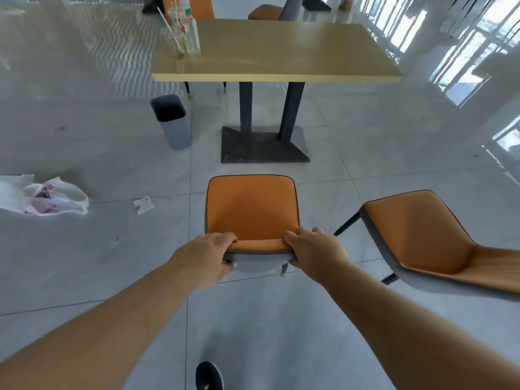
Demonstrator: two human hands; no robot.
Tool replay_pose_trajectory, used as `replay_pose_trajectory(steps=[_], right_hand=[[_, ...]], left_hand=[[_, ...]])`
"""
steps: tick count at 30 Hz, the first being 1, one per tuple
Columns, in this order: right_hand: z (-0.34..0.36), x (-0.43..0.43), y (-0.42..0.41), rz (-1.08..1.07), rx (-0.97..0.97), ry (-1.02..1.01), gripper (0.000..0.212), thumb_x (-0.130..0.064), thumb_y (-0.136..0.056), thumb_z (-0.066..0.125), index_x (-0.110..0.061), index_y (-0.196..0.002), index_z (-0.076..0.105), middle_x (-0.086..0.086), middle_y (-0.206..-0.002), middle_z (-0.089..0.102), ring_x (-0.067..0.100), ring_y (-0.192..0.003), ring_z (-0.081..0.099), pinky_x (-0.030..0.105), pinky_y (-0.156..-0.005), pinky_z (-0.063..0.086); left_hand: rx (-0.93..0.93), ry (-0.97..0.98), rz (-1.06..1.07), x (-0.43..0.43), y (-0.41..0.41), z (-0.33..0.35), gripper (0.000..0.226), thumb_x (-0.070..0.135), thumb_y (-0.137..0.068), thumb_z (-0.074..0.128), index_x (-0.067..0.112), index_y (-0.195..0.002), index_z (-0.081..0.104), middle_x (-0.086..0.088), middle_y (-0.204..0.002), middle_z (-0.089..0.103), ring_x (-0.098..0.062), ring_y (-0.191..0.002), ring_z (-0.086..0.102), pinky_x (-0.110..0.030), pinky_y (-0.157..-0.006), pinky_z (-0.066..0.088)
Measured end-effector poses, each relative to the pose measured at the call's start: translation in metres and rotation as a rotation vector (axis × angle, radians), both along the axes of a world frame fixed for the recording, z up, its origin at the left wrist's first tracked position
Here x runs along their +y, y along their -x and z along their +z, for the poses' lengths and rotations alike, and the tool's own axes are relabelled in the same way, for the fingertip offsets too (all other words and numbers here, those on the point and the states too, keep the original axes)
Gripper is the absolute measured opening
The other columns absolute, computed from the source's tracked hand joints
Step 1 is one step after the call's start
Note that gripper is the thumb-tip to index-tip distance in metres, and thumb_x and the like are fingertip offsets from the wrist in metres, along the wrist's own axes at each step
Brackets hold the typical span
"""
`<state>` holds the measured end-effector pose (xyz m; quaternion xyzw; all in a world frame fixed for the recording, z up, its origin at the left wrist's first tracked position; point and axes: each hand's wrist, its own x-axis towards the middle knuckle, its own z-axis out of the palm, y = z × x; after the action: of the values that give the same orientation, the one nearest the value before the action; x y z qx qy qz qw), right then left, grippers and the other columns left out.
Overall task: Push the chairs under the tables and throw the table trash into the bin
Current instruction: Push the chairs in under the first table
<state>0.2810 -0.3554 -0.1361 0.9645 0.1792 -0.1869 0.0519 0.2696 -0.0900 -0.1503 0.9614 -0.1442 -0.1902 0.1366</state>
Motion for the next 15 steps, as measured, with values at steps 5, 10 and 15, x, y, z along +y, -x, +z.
replay_pose_trajectory(steps=[5, 10, 15], right_hand=[[0.005, 0.016, -0.079, -0.049, 0.022, 0.039, 0.035, -0.047, -0.102, 0.059, -0.026, -0.128, 0.049, 0.005, -0.121, 0.06, 0.034, -0.115, 0.059, 0.058, -0.097, 0.054], [0.008, 0.028, -0.158, -0.071, 0.024, 0.032, 0.032, -0.046, -0.102, 0.059, -0.027, -0.126, 0.049, 0.005, -0.12, 0.061, 0.033, -0.114, 0.06, 0.059, -0.095, 0.055], [0.01, 0.029, -0.236, -0.066, 0.031, 0.021, 0.033, -0.046, -0.102, 0.06, -0.026, -0.126, 0.05, 0.005, -0.121, 0.062, 0.035, -0.116, 0.061, 0.061, -0.096, 0.055]], left_hand=[[0.031, 0.022, -0.027, 0.016, -0.082, 0.001, 0.047, 0.048, -0.101, 0.06, 0.042, -0.145, 0.044, 0.013, -0.127, 0.06, -0.014, -0.108, 0.058, -0.037, -0.093, 0.055], [0.052, 0.013, -0.043, 0.027, -0.165, -0.002, 0.047, 0.047, -0.102, 0.059, 0.041, -0.145, 0.044, 0.011, -0.128, 0.059, -0.015, -0.108, 0.059, -0.039, -0.096, 0.055], [0.044, 0.029, -0.016, 0.03, -0.241, -0.009, 0.046, 0.047, -0.101, 0.062, 0.042, -0.144, 0.044, 0.011, -0.124, 0.059, -0.014, -0.104, 0.059, -0.038, -0.094, 0.055]])
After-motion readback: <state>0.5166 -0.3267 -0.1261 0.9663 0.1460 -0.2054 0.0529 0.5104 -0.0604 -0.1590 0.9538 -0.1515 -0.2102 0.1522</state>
